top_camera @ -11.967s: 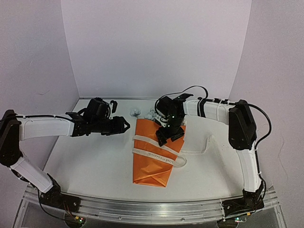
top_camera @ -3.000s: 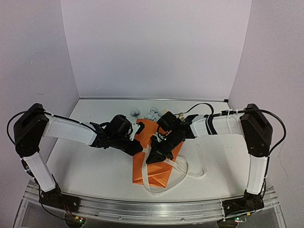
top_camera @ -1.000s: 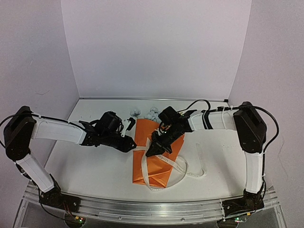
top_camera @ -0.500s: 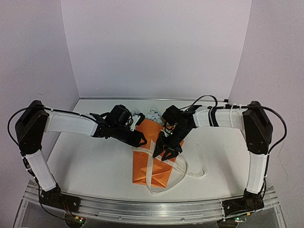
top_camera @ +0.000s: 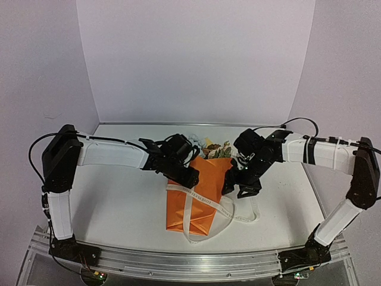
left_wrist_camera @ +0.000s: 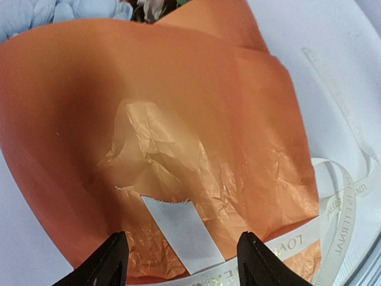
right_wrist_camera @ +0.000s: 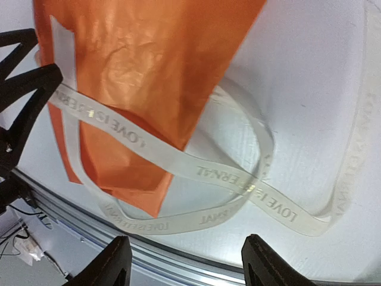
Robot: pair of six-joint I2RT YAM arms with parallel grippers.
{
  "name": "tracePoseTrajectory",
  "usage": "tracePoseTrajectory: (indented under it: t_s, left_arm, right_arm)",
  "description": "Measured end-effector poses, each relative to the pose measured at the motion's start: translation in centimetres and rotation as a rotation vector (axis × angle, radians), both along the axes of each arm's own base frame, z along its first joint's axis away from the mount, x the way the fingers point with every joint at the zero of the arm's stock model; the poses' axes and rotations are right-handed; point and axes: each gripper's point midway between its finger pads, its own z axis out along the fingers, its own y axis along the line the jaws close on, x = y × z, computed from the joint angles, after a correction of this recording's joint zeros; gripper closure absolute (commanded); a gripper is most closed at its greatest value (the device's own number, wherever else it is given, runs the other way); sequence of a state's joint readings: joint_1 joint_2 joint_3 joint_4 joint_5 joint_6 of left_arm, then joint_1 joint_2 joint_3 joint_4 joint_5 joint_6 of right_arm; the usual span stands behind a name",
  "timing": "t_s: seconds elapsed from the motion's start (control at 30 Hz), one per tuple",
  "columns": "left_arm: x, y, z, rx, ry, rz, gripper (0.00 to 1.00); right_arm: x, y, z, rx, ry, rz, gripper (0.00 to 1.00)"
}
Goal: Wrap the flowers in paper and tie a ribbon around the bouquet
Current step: Cross the ribbon over the folded bouquet.
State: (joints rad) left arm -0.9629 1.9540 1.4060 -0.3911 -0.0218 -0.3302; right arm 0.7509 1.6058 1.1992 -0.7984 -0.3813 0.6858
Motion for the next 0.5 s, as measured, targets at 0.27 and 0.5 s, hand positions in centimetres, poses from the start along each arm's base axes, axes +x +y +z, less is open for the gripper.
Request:
tracePoseTrajectory:
  t_s: [0.27,0.5]
  left_arm:
    - [0.1,0.2,-3.2,0.203,-0.008,0.087,0.59]
    - [0.6,1.0,-3.2,0.256,-0.031,0.122,0.88]
  right_arm:
    - [-1.7,-3.7,-1.4,-0.111,-0.016,0.018,0.35]
    - [-2.2,-4.6,-1.9,-0.136,-0.028,0.046,0.40]
